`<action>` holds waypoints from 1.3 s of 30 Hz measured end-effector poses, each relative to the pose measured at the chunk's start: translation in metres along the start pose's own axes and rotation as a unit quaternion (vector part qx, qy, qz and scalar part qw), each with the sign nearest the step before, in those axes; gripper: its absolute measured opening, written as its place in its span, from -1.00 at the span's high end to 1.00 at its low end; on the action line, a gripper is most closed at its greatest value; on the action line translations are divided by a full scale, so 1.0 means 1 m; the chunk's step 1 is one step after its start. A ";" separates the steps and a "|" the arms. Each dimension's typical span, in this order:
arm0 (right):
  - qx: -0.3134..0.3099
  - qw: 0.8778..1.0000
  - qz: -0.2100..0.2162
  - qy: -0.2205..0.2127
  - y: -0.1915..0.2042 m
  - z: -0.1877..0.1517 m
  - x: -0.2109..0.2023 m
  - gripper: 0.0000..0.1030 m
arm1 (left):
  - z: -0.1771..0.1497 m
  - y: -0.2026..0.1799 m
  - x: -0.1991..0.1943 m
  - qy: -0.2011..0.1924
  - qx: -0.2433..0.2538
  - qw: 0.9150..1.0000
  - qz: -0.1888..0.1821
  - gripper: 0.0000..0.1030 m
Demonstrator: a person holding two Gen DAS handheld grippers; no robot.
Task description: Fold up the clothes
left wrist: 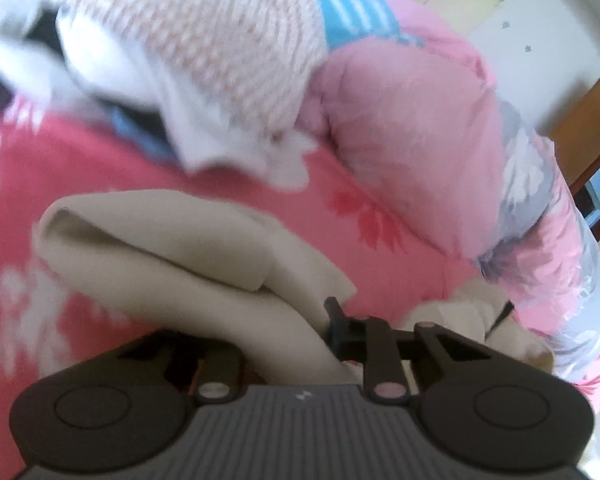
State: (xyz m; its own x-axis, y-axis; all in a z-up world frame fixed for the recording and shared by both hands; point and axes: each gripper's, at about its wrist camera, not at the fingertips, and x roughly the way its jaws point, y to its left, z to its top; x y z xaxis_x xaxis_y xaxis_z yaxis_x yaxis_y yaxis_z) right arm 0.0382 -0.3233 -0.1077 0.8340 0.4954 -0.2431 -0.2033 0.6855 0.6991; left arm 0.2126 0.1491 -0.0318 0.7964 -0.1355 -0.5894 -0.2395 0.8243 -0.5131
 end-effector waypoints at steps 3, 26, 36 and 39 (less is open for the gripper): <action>-0.001 1.000 -0.001 0.001 0.000 0.000 0.000 -0.40 | 0.025 -0.008 -0.002 -0.040 0.029 0.999 0.014 0.59; -0.001 1.000 -0.006 0.009 -0.001 0.003 0.007 -0.40 | 0.093 -0.063 0.110 -0.151 0.271 0.933 0.183 0.49; 0.003 1.000 -0.006 0.009 -0.001 0.003 0.007 -0.42 | 0.072 -0.086 0.089 -0.084 0.349 0.918 0.168 -0.96; 0.006 1.000 -0.006 0.008 -0.001 0.003 0.006 -0.42 | 0.064 -0.085 0.077 -0.056 0.349 0.920 0.169 -0.99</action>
State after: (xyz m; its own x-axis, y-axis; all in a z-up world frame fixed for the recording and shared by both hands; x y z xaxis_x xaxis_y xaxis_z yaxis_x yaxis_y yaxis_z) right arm 0.0449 -0.3231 -0.1080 0.8277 0.4961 -0.2622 -0.1871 0.6845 0.7045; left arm 0.3298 0.1037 0.0069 0.8034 0.2196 -0.5535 -0.1006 0.9662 0.2373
